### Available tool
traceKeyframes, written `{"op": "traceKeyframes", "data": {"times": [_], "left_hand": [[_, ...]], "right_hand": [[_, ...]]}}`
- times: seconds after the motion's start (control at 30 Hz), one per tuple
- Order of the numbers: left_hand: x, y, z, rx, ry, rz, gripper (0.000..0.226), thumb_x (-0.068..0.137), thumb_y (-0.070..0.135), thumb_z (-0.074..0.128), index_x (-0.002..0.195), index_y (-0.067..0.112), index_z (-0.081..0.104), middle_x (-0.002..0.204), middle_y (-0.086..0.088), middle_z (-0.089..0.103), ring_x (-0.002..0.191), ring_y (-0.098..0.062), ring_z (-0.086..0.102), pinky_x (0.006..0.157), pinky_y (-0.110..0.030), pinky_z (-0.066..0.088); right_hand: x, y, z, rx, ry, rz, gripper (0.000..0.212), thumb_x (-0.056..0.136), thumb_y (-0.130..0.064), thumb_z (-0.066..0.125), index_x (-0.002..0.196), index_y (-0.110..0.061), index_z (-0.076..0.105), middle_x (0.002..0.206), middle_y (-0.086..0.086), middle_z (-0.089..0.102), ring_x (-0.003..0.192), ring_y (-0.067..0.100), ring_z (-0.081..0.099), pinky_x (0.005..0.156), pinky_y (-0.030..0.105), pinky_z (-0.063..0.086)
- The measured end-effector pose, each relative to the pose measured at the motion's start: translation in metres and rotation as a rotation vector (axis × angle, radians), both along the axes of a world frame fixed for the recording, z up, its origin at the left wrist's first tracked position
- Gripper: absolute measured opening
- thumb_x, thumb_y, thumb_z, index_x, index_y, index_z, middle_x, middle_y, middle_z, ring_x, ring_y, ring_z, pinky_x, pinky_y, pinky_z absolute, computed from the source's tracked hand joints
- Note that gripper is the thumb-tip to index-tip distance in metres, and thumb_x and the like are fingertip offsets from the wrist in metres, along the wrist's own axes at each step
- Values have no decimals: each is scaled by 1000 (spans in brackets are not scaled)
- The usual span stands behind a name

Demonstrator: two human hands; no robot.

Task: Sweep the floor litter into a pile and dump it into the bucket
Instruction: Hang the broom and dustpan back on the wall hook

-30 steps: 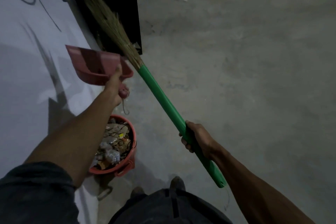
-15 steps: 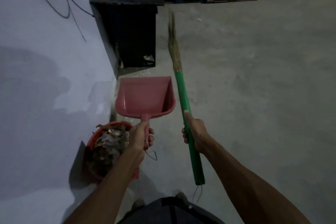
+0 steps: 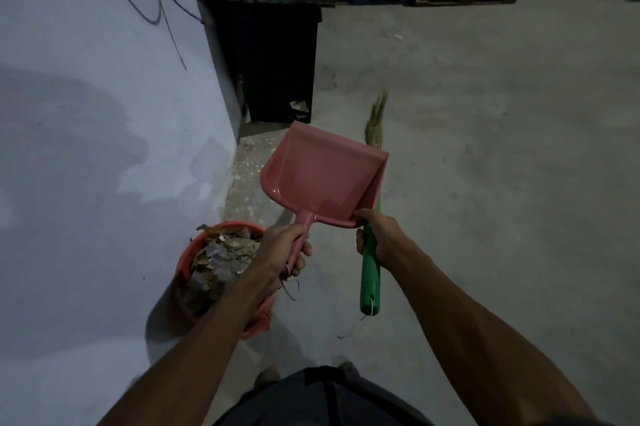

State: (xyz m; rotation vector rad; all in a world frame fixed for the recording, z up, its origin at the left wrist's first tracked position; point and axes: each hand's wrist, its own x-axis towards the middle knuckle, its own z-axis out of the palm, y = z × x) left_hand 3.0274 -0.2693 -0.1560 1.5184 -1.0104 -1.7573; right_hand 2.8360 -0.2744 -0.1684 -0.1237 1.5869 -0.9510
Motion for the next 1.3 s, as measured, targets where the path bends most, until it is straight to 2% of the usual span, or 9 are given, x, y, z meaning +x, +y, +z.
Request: {"op": "traceKeyframes", "data": {"times": [0.17, 0.33, 0.5, 0.67, 0.77, 0.9, 1.0, 1.1, 1.3], "left_hand": [[2, 0, 7, -8, -30, -60, 26, 98, 18, 50, 98, -4, 61, 72, -14, 69, 43, -22, 55, 40, -24, 42], [9, -6, 14, 11, 9, -114, 34, 100, 28, 44, 107, 1, 65, 92, -23, 72, 75, -32, 67, 72, -42, 54], [21, -1, 23, -95, -20, -165, 28, 99, 8, 40, 111, 10, 65, 101, -21, 72, 86, -31, 70, 81, -42, 56], [31, 0, 12, -513, -353, -367, 50, 82, -9, 66, 126, 13, 57, 103, 6, 65, 83, 3, 65, 74, -20, 53], [30, -1, 10, -669, -456, -357, 69, 72, 15, 83, 131, 26, 50, 117, 6, 50, 97, -9, 61, 81, -28, 57], [25, -6, 16, -805, -453, -397, 79, 71, 31, 83, 141, 21, 48, 138, -1, 45, 124, -13, 48, 99, -34, 48], [19, -6, 25, -851, -400, -434, 58, 78, 15, 78, 133, 13, 58, 128, 5, 55, 119, 0, 47, 101, -27, 47], [19, -10, 23, -810, -362, -414, 39, 80, 11, 76, 117, 13, 66, 122, 6, 62, 113, -4, 58, 96, -30, 52], [24, -19, 21, -779, -328, -273, 29, 82, 4, 73, 100, 24, 63, 105, 6, 66, 94, 12, 60, 78, -5, 45]], "right_hand": [[1, -2, -1, -4, -22, -55, 9, 84, -1, 59, 81, -3, 51, 58, 9, 46, 42, 18, 42, 37, 22, 40], [4, -5, -4, -8, -33, -121, 10, 85, 0, 56, 78, -2, 51, 55, 9, 45, 34, 15, 41, 34, 20, 38], [2, -8, 0, -9, -157, -207, 19, 90, -2, 54, 74, -6, 46, 50, 4, 43, 25, 8, 36, 30, 14, 33], [-1, -9, -2, 22, -205, -243, 24, 91, -5, 57, 70, -8, 47, 37, 2, 44, 24, 7, 38, 28, 14, 33], [1, -6, -7, 63, -211, -252, 24, 90, -6, 62, 69, -8, 49, 38, 3, 47, 24, 8, 40, 28, 13, 34], [5, -3, -11, 80, -239, -266, 28, 90, -9, 65, 67, -9, 48, 36, 3, 48, 23, 8, 41, 27, 13, 34], [6, -1, -8, 103, -256, -269, 28, 91, -13, 64, 68, -8, 49, 37, 4, 49, 22, 9, 41, 27, 14, 35], [7, 2, -5, 98, -269, -258, 28, 93, -15, 63, 71, -6, 49, 46, 5, 51, 23, 10, 41, 26, 14, 34], [5, 13, 5, 67, -273, -262, 28, 97, -22, 61, 81, -3, 47, 66, 9, 49, 24, 14, 46, 27, 18, 37]]}}
